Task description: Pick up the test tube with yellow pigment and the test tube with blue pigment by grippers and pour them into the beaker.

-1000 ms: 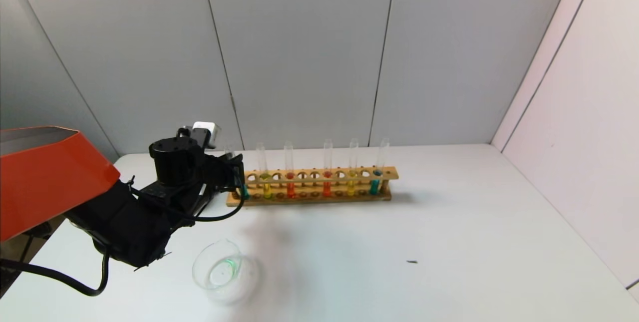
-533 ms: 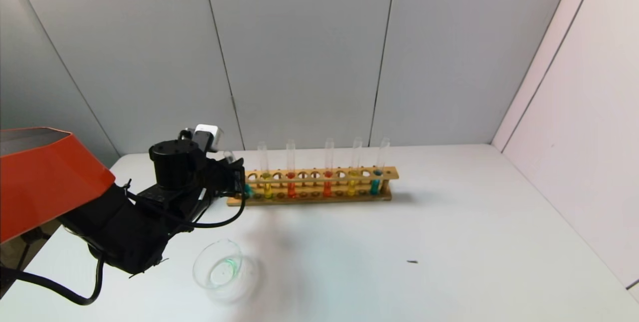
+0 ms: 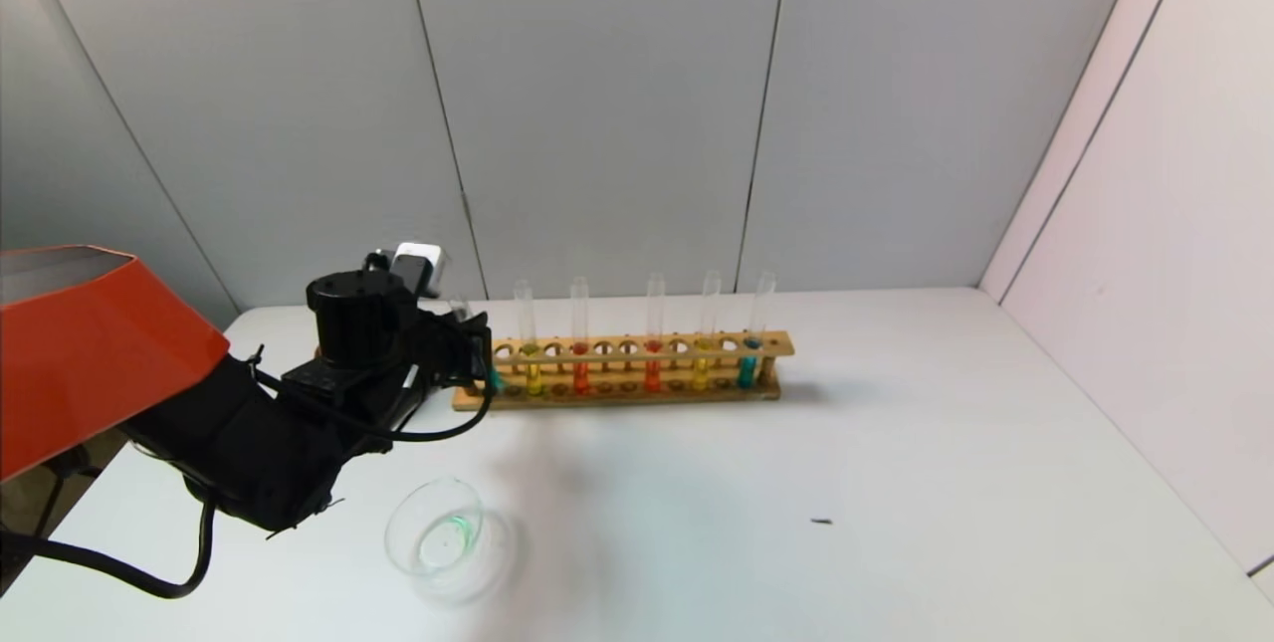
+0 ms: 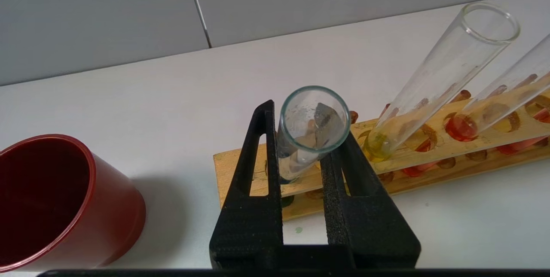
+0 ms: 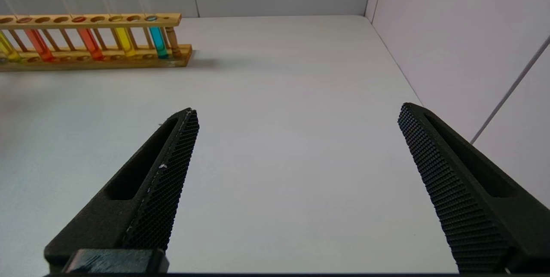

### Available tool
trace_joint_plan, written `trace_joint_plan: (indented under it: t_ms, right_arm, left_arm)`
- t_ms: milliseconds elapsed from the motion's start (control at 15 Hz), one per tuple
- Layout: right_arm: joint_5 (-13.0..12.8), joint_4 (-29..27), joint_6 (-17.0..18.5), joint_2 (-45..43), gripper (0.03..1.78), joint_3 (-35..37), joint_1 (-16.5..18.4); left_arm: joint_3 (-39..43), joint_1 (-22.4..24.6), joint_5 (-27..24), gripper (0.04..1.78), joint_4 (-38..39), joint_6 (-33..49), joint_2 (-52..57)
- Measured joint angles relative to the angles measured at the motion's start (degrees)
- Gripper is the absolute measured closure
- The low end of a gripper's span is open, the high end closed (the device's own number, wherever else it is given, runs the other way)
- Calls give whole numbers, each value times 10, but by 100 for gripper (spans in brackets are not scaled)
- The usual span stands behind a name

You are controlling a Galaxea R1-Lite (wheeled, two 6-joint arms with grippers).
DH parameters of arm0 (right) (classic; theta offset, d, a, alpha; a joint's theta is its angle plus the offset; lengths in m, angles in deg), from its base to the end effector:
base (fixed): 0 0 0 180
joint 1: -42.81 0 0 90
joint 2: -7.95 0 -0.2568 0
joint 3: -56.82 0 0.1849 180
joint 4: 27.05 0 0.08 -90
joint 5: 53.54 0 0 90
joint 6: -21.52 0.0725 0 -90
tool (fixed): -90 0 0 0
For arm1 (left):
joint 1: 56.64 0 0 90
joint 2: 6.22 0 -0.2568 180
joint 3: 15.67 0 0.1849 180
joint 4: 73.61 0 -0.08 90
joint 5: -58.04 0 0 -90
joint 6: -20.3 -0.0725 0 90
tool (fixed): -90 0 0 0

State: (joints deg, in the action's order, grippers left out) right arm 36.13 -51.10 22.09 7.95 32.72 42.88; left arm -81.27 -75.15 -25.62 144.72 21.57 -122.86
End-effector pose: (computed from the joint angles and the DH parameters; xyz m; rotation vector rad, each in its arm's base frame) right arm 0.0645 -0.0005 0.0756 0.0100 -0.0009 -0.0070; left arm 0.3626 -0.1130 0.0523 0.0258 0.2194 -0.2091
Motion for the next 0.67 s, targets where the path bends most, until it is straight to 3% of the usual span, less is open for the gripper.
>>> trace_joint_plan:
  t_ms: [667]
  right_arm:
    - [0,0,0,0,11,0,0]
  left_arm:
    - [-78,-5,6,151,-136,0,68]
